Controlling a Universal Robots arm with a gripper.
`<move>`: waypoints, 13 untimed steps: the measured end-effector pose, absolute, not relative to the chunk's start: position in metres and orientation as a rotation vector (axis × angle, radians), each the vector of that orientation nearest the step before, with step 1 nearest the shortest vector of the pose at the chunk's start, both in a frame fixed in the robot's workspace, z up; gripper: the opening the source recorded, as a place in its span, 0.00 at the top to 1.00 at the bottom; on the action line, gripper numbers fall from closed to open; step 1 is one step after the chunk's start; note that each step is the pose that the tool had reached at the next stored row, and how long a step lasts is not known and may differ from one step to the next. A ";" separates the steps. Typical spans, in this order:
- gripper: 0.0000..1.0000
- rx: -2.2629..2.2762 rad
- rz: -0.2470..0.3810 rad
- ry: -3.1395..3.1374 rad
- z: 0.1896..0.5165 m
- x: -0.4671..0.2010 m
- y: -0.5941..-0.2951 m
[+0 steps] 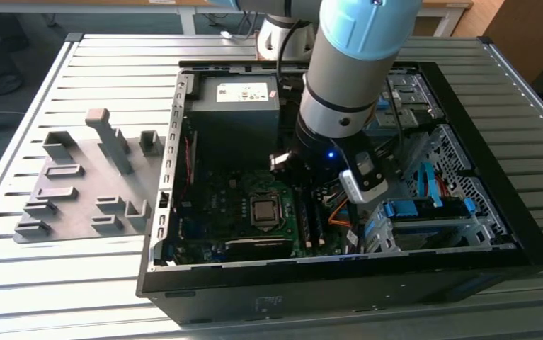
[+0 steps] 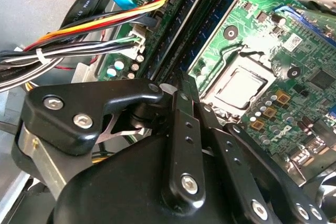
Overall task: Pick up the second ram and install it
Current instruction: 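Press down the second ram until it locks into place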
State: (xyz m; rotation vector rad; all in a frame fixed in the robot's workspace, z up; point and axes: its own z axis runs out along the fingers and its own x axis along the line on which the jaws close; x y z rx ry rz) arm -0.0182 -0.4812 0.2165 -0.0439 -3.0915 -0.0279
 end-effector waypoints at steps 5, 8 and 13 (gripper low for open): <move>0.89 -0.044 -0.028 -3.091 0.215 -0.018 -0.481; 0.89 -0.044 -0.033 -3.092 0.220 -0.018 -0.481; 0.89 -0.044 -0.028 -3.091 0.237 -0.018 -0.481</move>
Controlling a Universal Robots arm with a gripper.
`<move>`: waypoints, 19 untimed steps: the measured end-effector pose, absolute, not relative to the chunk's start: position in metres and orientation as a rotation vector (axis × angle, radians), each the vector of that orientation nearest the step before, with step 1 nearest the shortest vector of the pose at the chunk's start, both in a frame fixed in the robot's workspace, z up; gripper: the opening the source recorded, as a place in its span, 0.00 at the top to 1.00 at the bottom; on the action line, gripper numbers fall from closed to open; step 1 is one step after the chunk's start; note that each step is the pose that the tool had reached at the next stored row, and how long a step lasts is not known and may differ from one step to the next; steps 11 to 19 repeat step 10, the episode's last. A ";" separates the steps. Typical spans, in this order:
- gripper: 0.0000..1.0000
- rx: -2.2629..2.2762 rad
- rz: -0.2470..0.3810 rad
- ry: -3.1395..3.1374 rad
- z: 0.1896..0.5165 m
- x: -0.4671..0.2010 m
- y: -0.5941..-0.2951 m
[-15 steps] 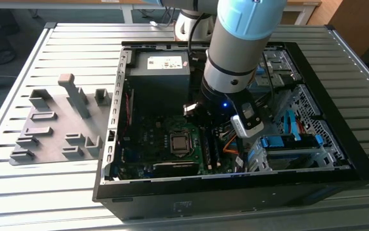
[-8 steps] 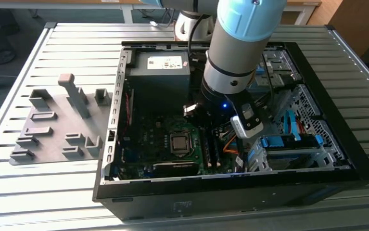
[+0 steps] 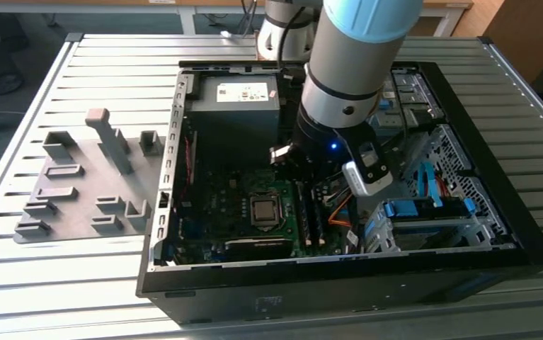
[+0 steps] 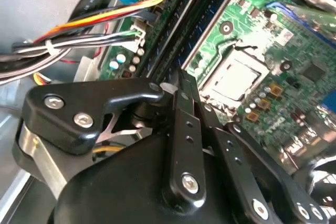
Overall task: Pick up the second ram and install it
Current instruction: 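Press down the second ram until it locks into place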
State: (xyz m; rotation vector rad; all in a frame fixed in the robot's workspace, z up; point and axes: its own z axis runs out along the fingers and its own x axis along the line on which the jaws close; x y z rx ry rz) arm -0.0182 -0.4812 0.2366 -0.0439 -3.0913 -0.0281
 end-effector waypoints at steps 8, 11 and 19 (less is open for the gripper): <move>0.89 -0.044 -0.028 -3.091 0.242 -0.018 -0.481; 0.89 -0.044 -0.028 -3.091 0.242 -0.018 -0.481; 0.89 -0.044 -0.028 -3.091 0.242 -0.018 -0.481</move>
